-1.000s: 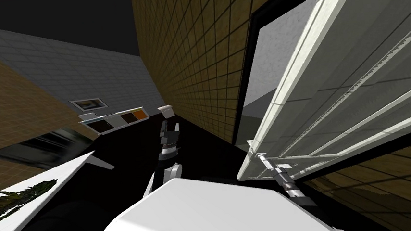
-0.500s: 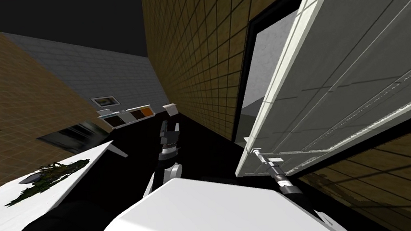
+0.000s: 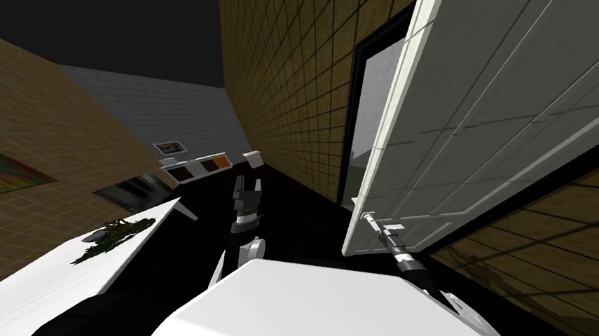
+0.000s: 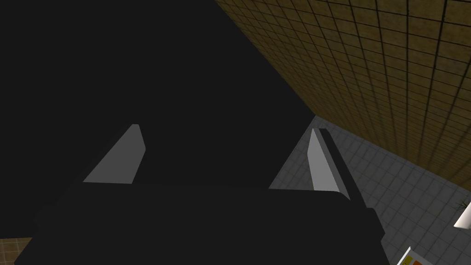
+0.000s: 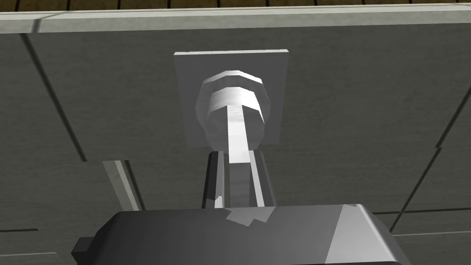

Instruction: Pull the door open

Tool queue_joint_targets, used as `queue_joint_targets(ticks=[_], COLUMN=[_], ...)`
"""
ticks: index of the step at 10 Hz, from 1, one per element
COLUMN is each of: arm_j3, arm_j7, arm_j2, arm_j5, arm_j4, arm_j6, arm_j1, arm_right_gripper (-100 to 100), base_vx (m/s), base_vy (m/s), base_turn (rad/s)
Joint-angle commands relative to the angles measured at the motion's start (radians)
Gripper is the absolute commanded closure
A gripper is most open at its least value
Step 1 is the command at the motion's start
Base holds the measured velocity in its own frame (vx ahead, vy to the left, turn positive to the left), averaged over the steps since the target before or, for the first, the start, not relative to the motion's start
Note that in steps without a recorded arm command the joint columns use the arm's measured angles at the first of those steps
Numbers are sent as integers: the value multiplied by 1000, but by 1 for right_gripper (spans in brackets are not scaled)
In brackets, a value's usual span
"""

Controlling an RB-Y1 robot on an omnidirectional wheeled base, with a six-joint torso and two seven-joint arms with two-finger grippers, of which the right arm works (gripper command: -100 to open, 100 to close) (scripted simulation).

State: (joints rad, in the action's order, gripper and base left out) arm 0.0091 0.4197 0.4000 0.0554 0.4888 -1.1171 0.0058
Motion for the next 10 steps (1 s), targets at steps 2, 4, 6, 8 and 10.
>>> queue_joint_targets(ticks=[2,4,6,8,10], arm_j3=[-7,-16,-24,-26,-37], arm_j7=[-16,-25,-33,-36,-47], arm_j2=[-37,-53,-68,-73,-94], arm_j5=[25,36,47,50,66], arm_j4=[5,4,4,4,3], arm_j6=[42,64,85,92,121], arm_j1=[-38,-60,-81,-88,-118], arm_right_gripper=[100,100,100,100,100], base_vx=[-159,-165,-158,-136,-155], base_vy=[-87,-95,-57,-89,-99], base_turn=[150,95,65,62,101])
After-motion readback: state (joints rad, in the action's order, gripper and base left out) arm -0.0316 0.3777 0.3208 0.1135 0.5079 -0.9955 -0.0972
